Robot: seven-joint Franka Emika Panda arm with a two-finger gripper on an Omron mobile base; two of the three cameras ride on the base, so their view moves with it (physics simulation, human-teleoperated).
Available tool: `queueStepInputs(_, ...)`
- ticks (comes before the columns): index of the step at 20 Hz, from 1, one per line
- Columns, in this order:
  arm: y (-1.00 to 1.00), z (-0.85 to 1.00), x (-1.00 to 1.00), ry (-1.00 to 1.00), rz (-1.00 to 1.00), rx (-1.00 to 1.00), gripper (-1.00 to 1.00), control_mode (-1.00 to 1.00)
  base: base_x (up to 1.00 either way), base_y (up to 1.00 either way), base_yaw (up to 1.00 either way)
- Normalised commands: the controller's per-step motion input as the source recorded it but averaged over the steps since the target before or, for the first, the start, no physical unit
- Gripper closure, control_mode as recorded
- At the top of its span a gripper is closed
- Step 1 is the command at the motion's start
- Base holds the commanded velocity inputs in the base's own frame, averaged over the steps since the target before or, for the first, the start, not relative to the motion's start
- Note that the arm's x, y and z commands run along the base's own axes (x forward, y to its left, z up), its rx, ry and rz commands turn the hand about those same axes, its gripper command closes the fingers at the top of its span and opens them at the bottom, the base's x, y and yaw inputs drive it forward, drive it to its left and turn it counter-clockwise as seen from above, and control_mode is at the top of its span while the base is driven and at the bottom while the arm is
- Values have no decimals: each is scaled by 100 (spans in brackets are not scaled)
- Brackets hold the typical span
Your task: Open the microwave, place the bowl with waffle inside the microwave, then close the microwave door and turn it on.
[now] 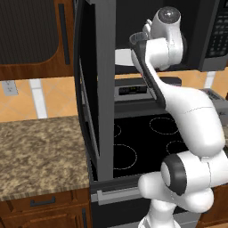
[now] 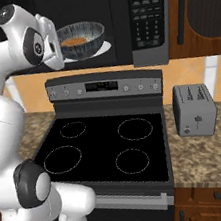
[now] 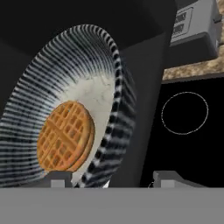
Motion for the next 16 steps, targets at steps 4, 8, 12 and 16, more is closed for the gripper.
queueStepInputs(4, 0, 1, -73, -18, 1, 8, -100, -100, 0, 0, 0)
queueStepInputs(8, 1, -1, -100, -18, 23, 6, -100, -100, 0, 0, 0)
queueStepInputs(12, 19, 0, -100, -6, 37, 0, -100, -100, 0, 0, 0)
queueStepInputs(16, 23, 0, -100, 0, 50, -1, -100, -100, 0, 0, 0)
